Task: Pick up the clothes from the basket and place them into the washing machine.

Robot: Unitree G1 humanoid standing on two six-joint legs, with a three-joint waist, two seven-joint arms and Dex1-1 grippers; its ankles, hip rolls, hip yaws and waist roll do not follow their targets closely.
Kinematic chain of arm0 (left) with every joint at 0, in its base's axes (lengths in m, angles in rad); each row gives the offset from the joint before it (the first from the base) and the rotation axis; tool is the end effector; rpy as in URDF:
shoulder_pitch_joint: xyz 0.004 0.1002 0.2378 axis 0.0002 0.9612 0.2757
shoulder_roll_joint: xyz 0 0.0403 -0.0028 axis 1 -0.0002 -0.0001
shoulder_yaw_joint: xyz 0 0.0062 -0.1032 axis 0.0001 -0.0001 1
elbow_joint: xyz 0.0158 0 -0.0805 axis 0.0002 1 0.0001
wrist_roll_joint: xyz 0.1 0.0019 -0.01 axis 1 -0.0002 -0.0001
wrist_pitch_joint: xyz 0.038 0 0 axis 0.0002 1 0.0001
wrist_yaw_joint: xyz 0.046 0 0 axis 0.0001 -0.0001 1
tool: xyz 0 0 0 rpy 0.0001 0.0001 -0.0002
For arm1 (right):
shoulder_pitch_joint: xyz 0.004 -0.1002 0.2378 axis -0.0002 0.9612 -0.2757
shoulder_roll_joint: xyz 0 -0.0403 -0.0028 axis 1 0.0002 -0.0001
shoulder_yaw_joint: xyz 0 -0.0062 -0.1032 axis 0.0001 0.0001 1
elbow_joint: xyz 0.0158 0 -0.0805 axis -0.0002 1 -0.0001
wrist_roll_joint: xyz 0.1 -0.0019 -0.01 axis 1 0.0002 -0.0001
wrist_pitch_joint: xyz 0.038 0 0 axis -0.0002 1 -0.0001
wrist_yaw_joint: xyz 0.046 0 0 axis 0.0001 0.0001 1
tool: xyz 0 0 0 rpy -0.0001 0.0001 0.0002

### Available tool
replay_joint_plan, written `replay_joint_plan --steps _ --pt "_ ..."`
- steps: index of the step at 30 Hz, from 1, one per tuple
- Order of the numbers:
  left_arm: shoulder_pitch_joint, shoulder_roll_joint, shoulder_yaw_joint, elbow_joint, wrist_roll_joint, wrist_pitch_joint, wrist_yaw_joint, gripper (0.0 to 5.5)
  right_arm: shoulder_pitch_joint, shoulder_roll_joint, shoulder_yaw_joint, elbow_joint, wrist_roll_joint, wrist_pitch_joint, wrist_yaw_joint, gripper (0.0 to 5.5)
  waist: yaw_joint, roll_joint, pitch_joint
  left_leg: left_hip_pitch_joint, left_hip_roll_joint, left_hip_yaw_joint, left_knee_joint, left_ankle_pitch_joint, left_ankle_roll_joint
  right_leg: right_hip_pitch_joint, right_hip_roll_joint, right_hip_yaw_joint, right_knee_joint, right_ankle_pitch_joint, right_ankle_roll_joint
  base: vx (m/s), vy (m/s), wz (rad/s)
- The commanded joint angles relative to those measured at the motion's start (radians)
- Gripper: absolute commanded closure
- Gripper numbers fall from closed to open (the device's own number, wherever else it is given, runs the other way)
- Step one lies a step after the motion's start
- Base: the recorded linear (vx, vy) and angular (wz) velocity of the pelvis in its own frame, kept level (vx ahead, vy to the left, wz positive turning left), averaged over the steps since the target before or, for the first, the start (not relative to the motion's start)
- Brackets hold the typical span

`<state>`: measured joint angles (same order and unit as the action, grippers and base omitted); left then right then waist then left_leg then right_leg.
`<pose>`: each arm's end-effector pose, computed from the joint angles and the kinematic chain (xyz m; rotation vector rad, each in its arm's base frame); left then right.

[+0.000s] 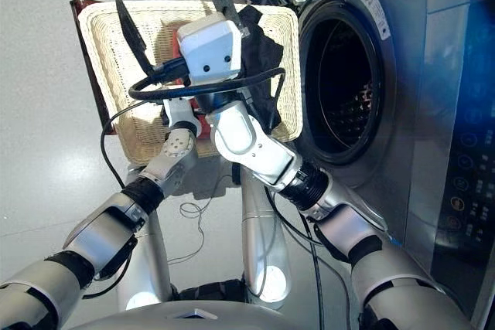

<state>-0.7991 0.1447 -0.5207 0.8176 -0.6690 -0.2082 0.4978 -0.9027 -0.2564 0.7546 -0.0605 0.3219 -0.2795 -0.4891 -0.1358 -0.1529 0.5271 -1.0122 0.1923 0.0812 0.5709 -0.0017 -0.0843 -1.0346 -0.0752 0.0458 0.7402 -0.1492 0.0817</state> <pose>0.3219 0.0793 0.0909 -0.1379 0.0214 0.0993 0.2382 -0.0119 0.2163 0.0963 -0.8961 0.5571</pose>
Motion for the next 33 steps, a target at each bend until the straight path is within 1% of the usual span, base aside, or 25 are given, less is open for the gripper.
replay_joint_plan --steps 1,6,8,10,11,17,20,25,26,28,29,33 --pt "-0.067 -0.109 -0.002 0.071 -0.017 -0.005 0.011 0.0 -0.065 0.04 -0.016 -0.062 0.007 -0.035 0.015 0.0 -0.009 -0.003 -0.007 0.022 0.011 -0.015 0.147 -0.134 -0.046 -0.058 0.021 0.013 0.038 0.009 0.008 0.0 0.0 0.0" --pt "-0.117 -0.097 0.039 0.146 -0.02 0.014 0.012 0.0 -0.065 0.053 -0.013 -0.066 0.026 -0.042 0.03 0.0 -0.028 -0.009 -0.007 -0.006 0.02 -0.008 0.164 -0.142 -0.049 -0.091 0.029 0.023 0.044 0.011 0.012 0.0 0.0 0.0" --pt "-0.135 -0.094 0.05 0.173 -0.025 0.018 0.001 0.0 -0.064 0.055 -0.015 -0.07 0.034 -0.046 0.037 0.0 -0.034 -0.012 -0.007 -0.01 0.023 -0.005 0.162 -0.141 -0.051 -0.098 0.029 0.025 0.04 0.014 0.013 0.0 0.0 0.0" --pt "-0.145 -0.089 0.06 0.196 -0.041 0.023 -0.007 0.0 -0.063 0.06 -0.01 -0.079 0.042 -0.047 0.047 0.0 -0.038 -0.014 -0.007 -0.014 0.023 -0.007 0.162 -0.142 -0.051 -0.103 0.032 0.026 0.039 0.016 0.013 0.0 0.0 0.0" --pt "-0.159 -0.089 0.07 0.218 -0.051 0.033 -0.014 0.0 -0.061 0.062 -0.006 -0.085 0.046 -0.049 0.054 0.0 -0.042 -0.016 -0.007 -0.016 0.027 -0.006 0.163 -0.142 -0.052 -0.106 0.034 0.027 0.037 0.019 0.014 0.0 0.0 0.0" --pt "-0.18 -0.086 0.082 0.265 -0.05 0.053 -0.031 0.0 -0.059 0.067 -0.004 -0.088 0.065 -0.054 0.068 0.0 -0.049 -0.017 -0.007 -0.025 0.032 -0.003 0.169 -0.144 -0.053 -0.115 0.04 0.033 0.037 0.021 0.015 0.0 0.0 0.0" --pt "-0.185 -0.082 0.085 0.276 -0.046 0.058 -0.033 0.0 -0.058 0.062 -0.004 -0.093 0.072 -0.054 0.072 0.0 -0.051 -0.017 -0.007 -0.025 0.034 -0.001 0.168 -0.144 -0.054 -0.115 0.04 0.035 0.034 0.023 0.015 0.0 0.0 0.0" --pt "-0.193 -0.083 0.084 0.286 -0.042 0.064 -0.036 0.0 -0.055 0.057 -0.005 -0.095 0.079 -0.053 0.077 0.0 -0.051 -0.011 -0.007 -0.027 0.033 -0.005 0.169 -0.143 -0.054 -0.114 0.04 0.035 0.033 0.024 0.015 0.0 0.0 0.0" --pt "-0.193 -0.082 0.084 0.285 -0.044 0.064 -0.039 2.52 -0.052 0.054 -0.005 -0.095 0.082 -0.051 0.077 0.0 -0.051 -0.01 -0.007 -0.029 0.034 -0.005 0.171 -0.143 -0.054 -0.116 0.04 0.036 0.033 0.026 0.015 0.0 0.0 0.0" --pt "-0.194 -0.082 0.084 0.284 -0.044 0.064 -0.039 4.08 -0.051 0.054 -0.004 -0.095 0.084 -0.051 0.077 0.0 -0.051 -0.01 -0.007 -0.029 0.034 -0.005 0.171 -0.142 -0.054 -0.116 0.039 0.036 0.033 0.028 0.016 0.0 0.0 0.0" --pt "-0.196 -0.082 0.083 0.284 -0.043 0.063 -0.038 5.5 -0.049 0.052 -0.003 -0.096 0.084 -0.051 0.078 0.0 -0.051 -0.01 -0.007 -0.031 0.034 -0.005 0.173 -0.142 -0.055 -0.116 0.039 0.036 0.033 0.028 0.016 0.0 0.0 0.0" --pt "-0.205 -0.088 0.085 0.288 -0.042 0.065 -0.034 5.5 -0.045 0.043 -0.007 -0.098 0.088 -0.048 0.078 0.0 -0.053 -0.011 -0.007 -0.032 0.033 -0.004 0.168 -0.14 -0.055 -0.113 0.038 0.037 0.023 0.035 0.017 0.0 0.0 0.0"
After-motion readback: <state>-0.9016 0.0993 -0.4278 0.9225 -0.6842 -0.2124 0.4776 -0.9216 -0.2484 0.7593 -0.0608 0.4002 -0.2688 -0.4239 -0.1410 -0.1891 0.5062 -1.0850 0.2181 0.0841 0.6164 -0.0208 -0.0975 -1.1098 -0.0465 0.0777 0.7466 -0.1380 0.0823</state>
